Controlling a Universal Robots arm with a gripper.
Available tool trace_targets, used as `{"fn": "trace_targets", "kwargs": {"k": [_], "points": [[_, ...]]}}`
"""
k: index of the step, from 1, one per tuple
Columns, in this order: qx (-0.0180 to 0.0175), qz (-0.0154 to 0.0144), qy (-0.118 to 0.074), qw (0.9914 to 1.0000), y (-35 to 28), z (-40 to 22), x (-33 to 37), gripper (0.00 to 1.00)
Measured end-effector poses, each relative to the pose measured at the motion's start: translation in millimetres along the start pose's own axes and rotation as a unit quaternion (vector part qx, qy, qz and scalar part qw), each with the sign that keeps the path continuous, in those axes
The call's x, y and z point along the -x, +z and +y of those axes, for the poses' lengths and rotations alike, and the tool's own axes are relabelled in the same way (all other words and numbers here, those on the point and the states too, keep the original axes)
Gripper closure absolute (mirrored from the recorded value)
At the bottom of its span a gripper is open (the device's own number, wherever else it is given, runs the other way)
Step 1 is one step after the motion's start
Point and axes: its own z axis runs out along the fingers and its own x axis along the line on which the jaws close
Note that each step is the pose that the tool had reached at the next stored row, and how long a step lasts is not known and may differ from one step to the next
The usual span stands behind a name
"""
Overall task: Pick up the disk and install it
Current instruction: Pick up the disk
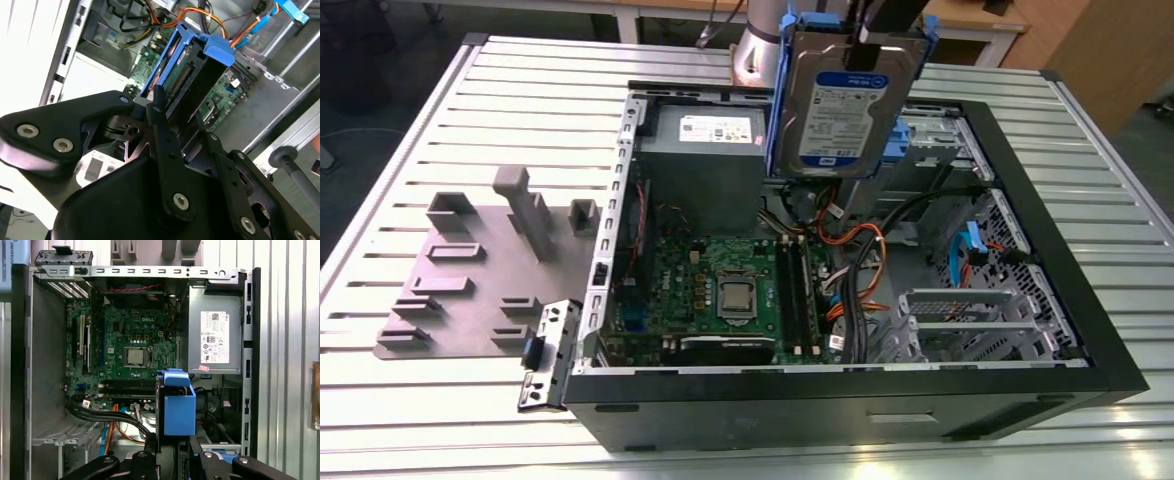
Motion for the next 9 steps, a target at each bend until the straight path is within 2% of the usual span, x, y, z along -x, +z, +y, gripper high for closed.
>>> {"fn": "trace_targets", "kwargs": {"k": [9], "points": [[0.0000,0.0018,0.000,1.00000,0.0,-0.2,-27.9,0.65]]}}
